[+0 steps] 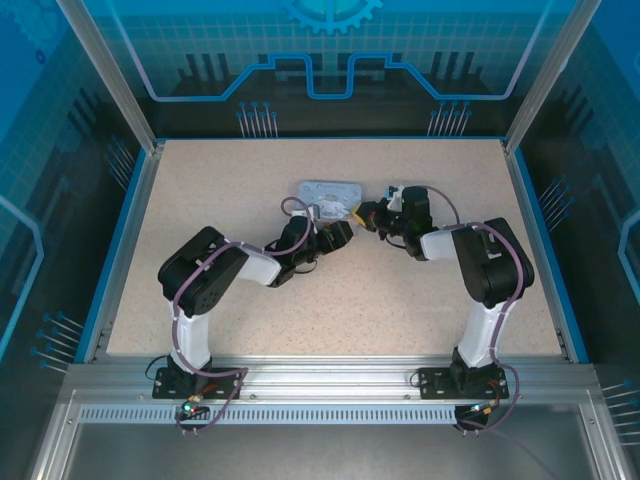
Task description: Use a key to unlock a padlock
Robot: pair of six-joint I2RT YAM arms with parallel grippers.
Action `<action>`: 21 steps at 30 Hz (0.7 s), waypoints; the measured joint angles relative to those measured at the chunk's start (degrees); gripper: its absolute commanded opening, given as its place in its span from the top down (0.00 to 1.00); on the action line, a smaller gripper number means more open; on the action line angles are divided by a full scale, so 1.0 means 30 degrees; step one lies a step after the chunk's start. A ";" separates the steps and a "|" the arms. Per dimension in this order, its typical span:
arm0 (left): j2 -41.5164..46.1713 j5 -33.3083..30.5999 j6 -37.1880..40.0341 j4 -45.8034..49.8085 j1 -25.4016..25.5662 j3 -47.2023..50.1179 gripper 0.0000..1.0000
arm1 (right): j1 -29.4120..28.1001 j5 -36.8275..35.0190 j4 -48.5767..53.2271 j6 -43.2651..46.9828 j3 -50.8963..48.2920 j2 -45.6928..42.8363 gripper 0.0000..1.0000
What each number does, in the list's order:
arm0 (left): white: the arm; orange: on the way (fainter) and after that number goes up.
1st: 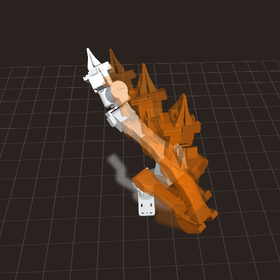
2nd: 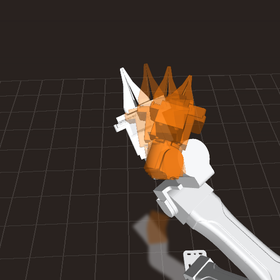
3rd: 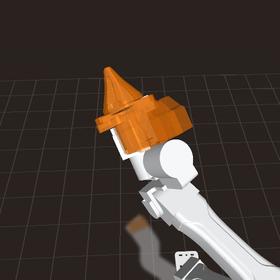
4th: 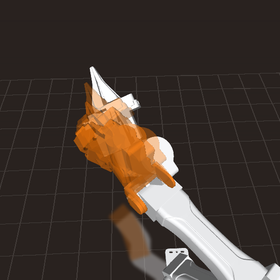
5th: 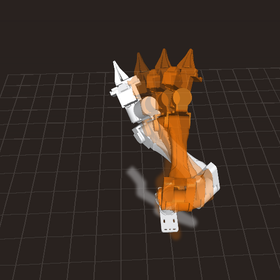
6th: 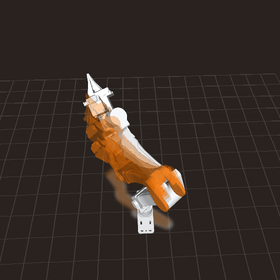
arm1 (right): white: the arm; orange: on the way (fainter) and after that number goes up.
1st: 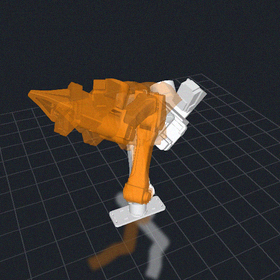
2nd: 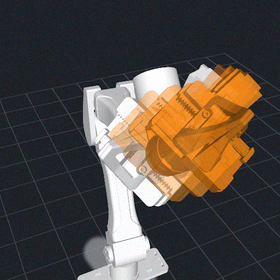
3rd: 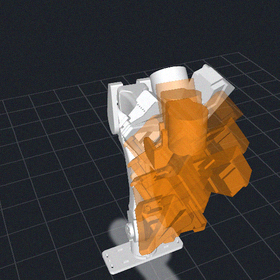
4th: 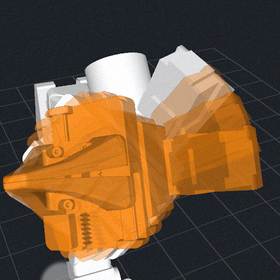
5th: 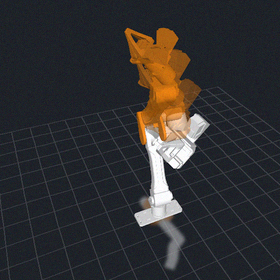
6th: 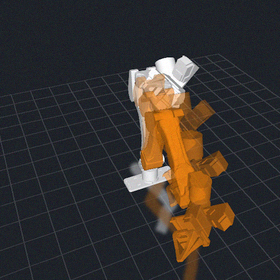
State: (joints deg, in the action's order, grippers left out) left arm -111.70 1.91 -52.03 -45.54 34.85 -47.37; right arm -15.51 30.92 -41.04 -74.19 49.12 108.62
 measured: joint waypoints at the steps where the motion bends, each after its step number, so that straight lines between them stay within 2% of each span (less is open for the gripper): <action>1: 0.0000 -0.0153 -0.0204 -0.0160 0.0058 0.0015 0.13 | 0.0029 0.0073 -0.0066 0.0036 0.0000 0.0036 1.00; 9: 0.0000 -0.0962 -0.0707 -0.0590 0.0503 0.0007 0.17 | 0.0131 0.0430 -0.0350 0.0109 -0.0007 0.0175 1.00; 21: 0.0182 -0.3789 -0.1071 0.1362 0.0947 0.0015 0.30 | 0.0175 0.0517 -0.0350 0.0102 -0.0007 0.0182 1.00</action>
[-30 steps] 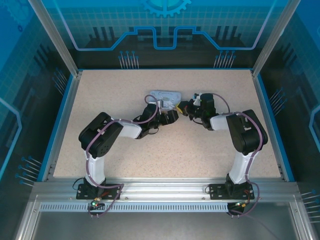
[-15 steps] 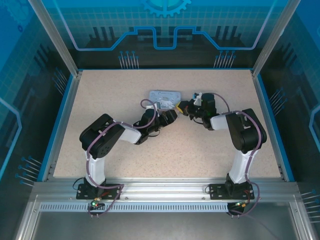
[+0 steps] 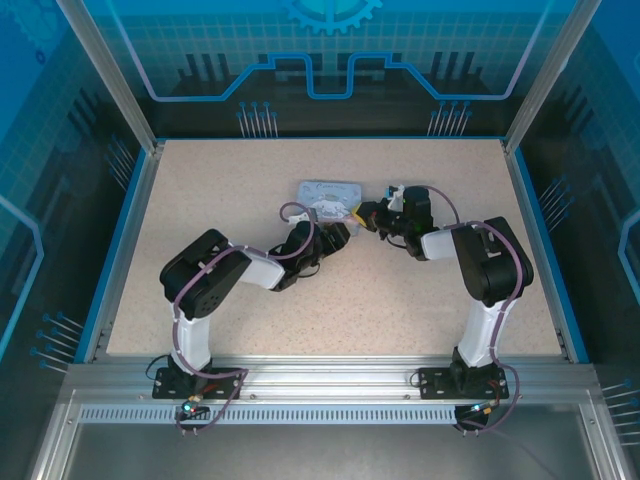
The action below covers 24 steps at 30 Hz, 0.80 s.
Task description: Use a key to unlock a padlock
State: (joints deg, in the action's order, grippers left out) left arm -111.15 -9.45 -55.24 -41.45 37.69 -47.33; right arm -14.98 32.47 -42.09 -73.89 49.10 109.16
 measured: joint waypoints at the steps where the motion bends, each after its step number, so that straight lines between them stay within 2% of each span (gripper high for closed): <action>1: 0.0036 -0.0204 -0.0051 0.0168 0.0051 0.0000 0.31 | 0.0000 0.0015 0.0007 0.0000 0.0000 0.0000 1.00; 24: -0.0488 -0.1202 0.0459 0.0459 0.0444 -0.0175 0.54 | 0.0109 0.0277 0.0000 0.0015 -0.0007 0.0051 1.00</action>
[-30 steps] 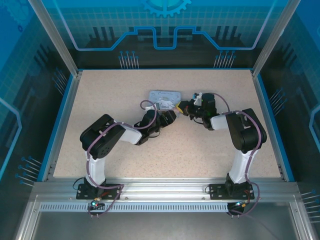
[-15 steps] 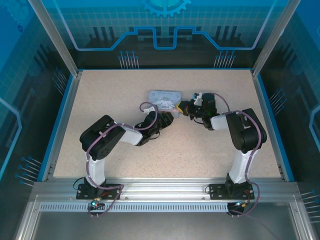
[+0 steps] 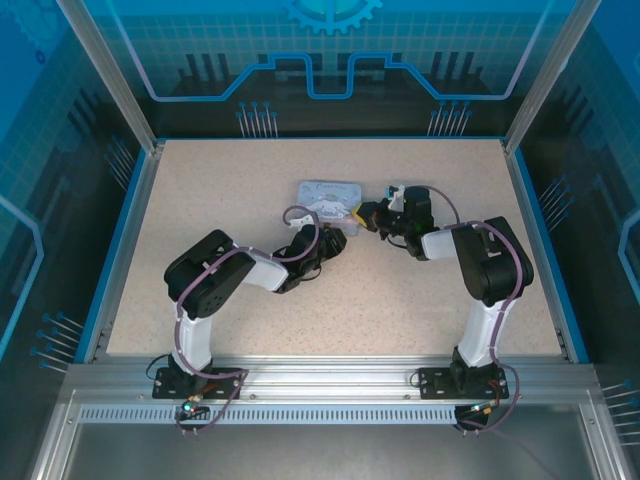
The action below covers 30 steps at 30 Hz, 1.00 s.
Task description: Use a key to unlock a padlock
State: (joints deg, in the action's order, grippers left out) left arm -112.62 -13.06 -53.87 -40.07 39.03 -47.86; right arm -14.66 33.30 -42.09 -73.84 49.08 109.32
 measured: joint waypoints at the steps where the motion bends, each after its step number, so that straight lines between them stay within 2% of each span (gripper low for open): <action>1: -0.0015 -0.0044 0.0000 0.0000 0.0000 0.0000 0.54 | 0.0022 0.0036 0.0000 0.0000 0.0000 0.0015 1.00; 19: -0.0219 -0.0933 -0.0058 0.0444 0.0051 -0.0146 0.71 | 0.0182 0.0255 -0.0168 0.0000 -0.0160 0.0036 1.00; 30: -0.0284 -0.0991 0.0007 0.0554 -0.0007 -0.0211 0.87 | 0.0299 0.0277 -0.0168 0.0000 -0.0204 0.0036 1.00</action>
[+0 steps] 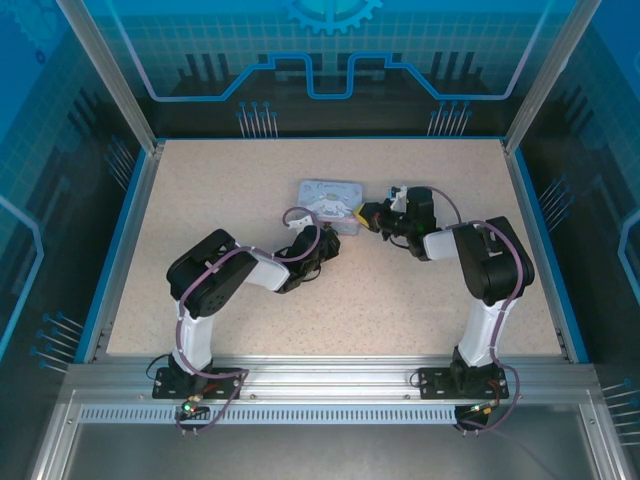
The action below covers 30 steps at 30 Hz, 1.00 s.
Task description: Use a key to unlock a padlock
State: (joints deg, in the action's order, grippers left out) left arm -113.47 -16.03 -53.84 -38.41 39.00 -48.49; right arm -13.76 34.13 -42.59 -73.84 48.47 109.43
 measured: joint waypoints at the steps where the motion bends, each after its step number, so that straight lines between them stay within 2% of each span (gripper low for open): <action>1: 0.0000 0.0022 0.0029 -0.0015 -0.0022 -0.0007 0.89 | 0.0015 0.0000 0.0000 0.0000 0.0000 0.0000 1.00; 3: 0.0000 0.0146 0.0051 -0.0051 -0.0095 -0.0007 0.92 | 0.0022 -0.0007 0.0000 0.0000 0.0000 0.0000 1.00; 4: 0.0000 0.0146 0.0051 0.0000 -0.0138 -0.0007 0.90 | 0.0022 0.0007 0.0000 0.0000 -0.0007 0.0000 1.00; 8: -0.0007 0.0124 0.0007 -0.0007 -0.0277 -0.0007 0.72 | 0.0022 0.0022 0.0000 0.0000 -0.0015 0.0000 1.00; 10: -0.0007 0.0160 -0.0022 -0.0182 -0.0335 -0.0007 0.59 | 0.0022 0.0022 0.0000 0.0000 -0.0015 0.0000 1.00; 21: 0.0299 0.0437 0.0546 -0.0393 -0.0401 -0.0204 0.32 | 0.0073 0.0146 0.0000 0.0007 -0.0015 0.0022 1.00; 27: 0.1916 0.1042 0.1566 0.0299 -0.1435 0.1078 0.15 | 0.0073 0.0153 0.0000 0.0153 -0.0015 0.0029 1.00; 30: 0.2404 0.1719 0.2215 0.0444 -0.2193 0.1333 0.11 | 0.0073 0.0146 -0.0007 0.0153 -0.0015 0.0029 1.00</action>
State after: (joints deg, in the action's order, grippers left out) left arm -106.26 -10.87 -47.20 -37.08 32.42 -44.49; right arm -13.54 34.57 -42.61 -73.38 48.42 109.51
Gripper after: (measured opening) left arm 0.872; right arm 0.043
